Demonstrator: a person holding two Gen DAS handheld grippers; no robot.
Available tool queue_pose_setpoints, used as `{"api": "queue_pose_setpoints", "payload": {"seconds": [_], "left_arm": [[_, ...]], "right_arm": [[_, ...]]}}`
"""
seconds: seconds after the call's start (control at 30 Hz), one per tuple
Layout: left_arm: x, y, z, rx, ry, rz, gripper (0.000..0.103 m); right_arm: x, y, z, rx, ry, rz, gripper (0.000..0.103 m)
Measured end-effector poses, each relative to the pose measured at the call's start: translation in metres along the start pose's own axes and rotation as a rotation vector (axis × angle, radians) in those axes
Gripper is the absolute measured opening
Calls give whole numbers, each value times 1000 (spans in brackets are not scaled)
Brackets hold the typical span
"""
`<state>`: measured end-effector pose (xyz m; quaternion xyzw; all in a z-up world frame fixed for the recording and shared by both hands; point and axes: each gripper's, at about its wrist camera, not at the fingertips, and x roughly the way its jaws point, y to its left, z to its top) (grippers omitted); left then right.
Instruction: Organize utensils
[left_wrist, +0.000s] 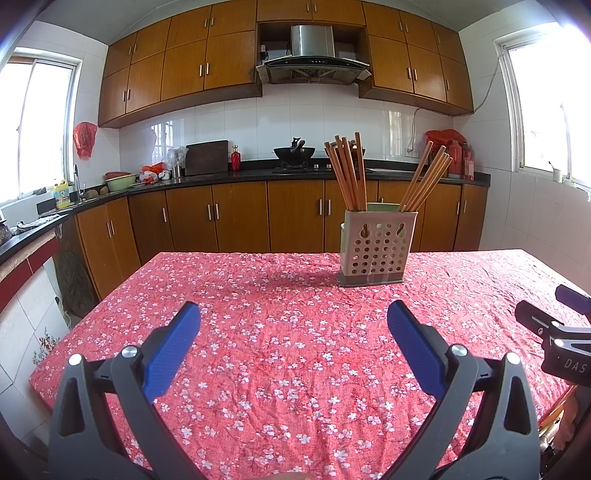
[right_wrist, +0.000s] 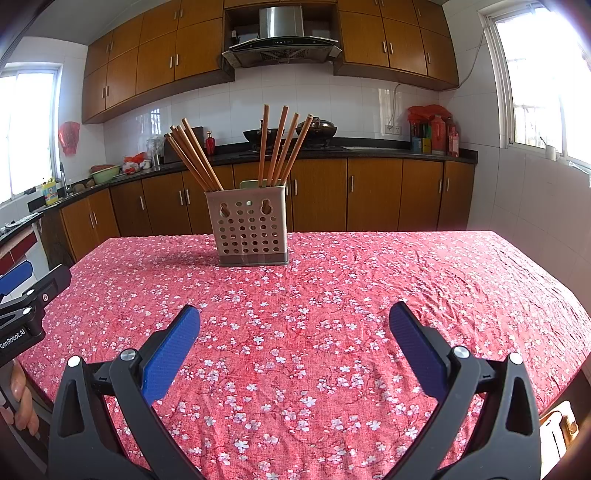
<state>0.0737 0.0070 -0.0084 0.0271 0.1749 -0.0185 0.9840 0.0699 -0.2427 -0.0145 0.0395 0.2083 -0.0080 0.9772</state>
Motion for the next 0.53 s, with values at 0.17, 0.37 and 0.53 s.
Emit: {"api": "queue_pose_setpoints", "payload": {"seconds": [0.17, 0.37, 0.53], "left_arm": [[0, 0, -1, -2, -4, 4, 99], [2, -1, -2, -5, 4, 6, 99], [3, -2, -1, -5, 5, 6, 99]], "right_arm": [[0, 0, 0, 1, 0, 1, 101], [1, 2, -2, 5, -2, -2, 101], [1, 2, -2, 5, -2, -2, 101]]}}
